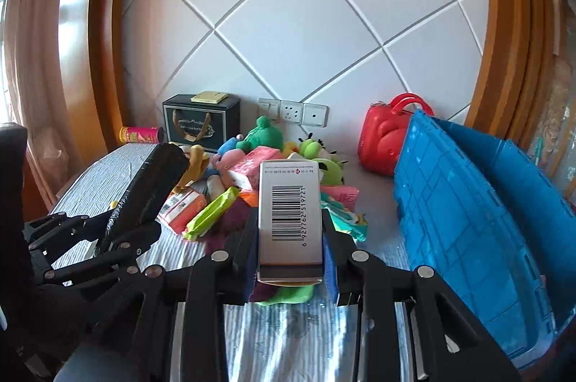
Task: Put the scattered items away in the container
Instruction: 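Carry the black tube with the left tool while the right tool carries the white box over the crate, then lower both items into the blue crate and open both tools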
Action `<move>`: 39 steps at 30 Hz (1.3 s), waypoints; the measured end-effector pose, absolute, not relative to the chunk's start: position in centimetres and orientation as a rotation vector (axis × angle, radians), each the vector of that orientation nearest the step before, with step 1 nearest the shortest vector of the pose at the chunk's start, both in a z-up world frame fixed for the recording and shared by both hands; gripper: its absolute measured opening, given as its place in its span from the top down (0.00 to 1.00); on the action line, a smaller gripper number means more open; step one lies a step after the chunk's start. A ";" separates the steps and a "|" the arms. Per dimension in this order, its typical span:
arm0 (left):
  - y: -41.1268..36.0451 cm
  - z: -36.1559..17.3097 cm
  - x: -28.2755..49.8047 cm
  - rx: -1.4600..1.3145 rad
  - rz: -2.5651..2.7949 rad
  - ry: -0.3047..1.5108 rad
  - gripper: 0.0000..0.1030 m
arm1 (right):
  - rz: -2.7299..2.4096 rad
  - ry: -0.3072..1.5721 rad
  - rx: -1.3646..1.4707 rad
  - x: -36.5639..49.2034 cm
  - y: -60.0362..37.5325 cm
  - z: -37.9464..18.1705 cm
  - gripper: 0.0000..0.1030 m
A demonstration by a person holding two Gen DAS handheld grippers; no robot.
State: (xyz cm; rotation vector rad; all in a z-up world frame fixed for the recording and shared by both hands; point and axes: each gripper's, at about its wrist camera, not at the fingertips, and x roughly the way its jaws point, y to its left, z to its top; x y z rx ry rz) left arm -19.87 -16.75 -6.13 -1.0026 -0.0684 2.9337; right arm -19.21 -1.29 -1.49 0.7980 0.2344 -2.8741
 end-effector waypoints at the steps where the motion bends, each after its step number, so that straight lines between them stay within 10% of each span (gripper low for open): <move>1: -14.8 -5.6 -19.9 -0.977 2.936 -0.068 0.67 | -2.889 0.236 0.772 -19.0 0.6 -0.9 0.72; 21: 25.8 2.2 -20.6 -0.887 2.800 0.024 0.66 | -3.115 0.218 0.791 -18.1 38.8 3.2 0.72; 39: 31.6 -3.8 -21.4 -1.314 2.631 0.104 0.66 | -3.075 0.157 1.055 -18.8 45.1 -0.8 0.72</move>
